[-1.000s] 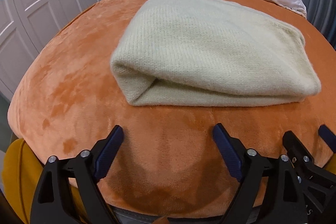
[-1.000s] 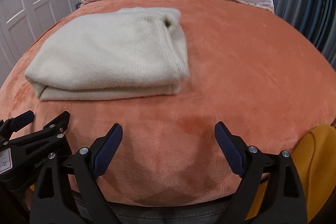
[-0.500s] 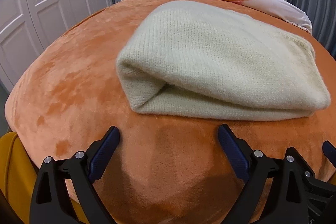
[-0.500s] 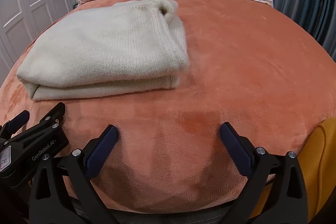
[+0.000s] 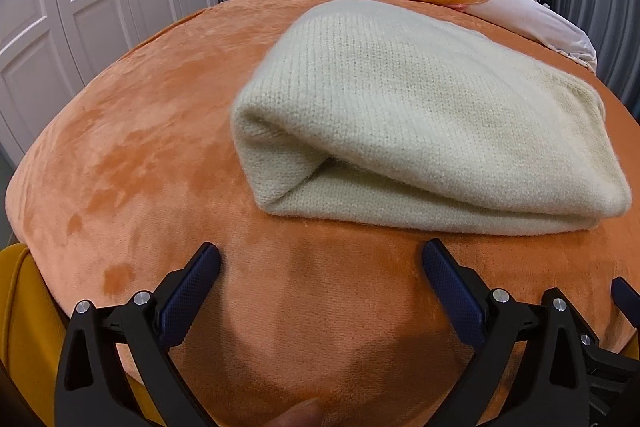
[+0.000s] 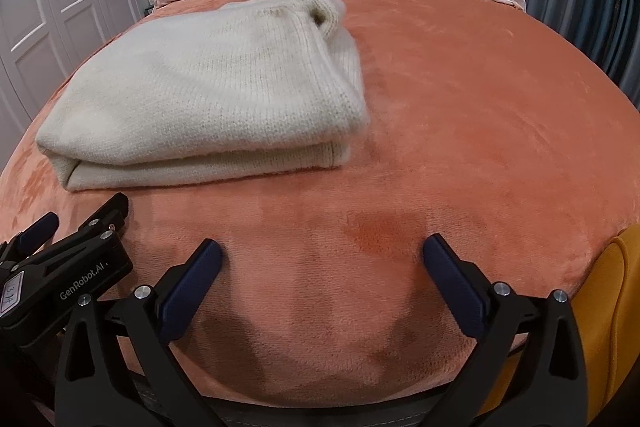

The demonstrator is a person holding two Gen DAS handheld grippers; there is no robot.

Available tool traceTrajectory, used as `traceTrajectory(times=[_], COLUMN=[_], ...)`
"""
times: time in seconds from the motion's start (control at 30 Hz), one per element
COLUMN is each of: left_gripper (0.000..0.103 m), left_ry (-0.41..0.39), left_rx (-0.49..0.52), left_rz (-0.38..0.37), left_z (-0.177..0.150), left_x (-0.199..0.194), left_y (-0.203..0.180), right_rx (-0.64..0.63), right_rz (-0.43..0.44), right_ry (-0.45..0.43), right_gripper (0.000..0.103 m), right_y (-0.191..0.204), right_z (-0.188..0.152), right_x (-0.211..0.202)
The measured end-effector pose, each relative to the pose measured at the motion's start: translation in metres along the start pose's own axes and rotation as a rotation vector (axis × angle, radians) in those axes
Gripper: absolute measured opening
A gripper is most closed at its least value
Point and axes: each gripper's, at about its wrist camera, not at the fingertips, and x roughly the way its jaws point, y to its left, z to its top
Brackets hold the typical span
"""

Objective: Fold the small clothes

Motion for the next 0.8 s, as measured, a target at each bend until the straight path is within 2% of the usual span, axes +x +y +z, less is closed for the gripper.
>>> traceTrajectory(times=[0.8], left_gripper=[0.098], left_ry=[0.004], left_rx=[0.0], left_rz=[0.005], left_z=[-0.0002], left_x=[0.0008], left_y=[0.0027], right_rx=[0.002], right_rz=[-0.007], right_ry=[-0.001], right_gripper=[0.098], right_y=[0.0001], right_z=[-0.0012], right_x=[-0.0009])
